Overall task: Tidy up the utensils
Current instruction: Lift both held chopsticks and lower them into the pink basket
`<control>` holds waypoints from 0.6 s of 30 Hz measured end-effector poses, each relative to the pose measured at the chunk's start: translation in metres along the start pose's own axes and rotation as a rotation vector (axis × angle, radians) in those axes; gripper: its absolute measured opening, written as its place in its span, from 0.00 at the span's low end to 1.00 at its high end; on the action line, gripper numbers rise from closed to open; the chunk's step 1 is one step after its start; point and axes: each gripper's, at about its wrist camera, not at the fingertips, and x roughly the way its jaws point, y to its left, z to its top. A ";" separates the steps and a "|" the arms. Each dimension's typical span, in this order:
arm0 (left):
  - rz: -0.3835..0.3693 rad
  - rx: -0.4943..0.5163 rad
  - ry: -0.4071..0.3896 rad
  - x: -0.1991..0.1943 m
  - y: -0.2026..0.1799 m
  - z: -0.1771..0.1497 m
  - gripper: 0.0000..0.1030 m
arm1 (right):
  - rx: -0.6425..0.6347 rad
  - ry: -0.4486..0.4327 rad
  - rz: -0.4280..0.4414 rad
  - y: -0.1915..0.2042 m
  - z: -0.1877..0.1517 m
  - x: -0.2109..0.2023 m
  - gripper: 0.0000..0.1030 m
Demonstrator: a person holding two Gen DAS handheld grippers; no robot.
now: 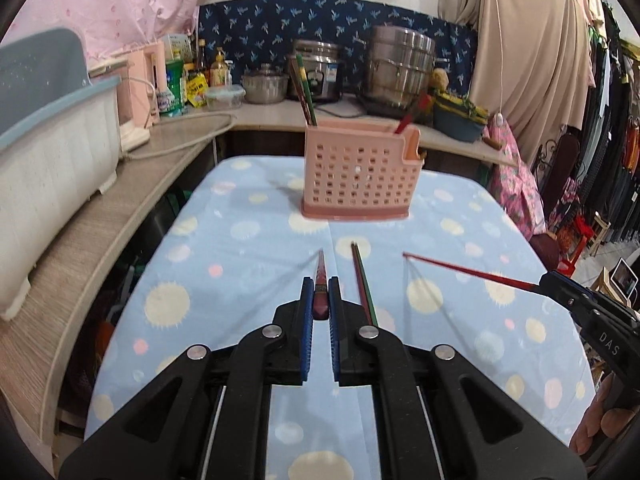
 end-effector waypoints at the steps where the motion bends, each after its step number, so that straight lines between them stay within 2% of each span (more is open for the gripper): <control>1: 0.002 0.000 -0.010 -0.001 0.000 0.005 0.07 | 0.000 -0.012 0.002 0.000 0.006 -0.001 0.06; 18: 0.005 0.003 -0.188 -0.012 0.001 0.109 0.07 | -0.030 -0.163 0.043 0.011 0.104 -0.003 0.06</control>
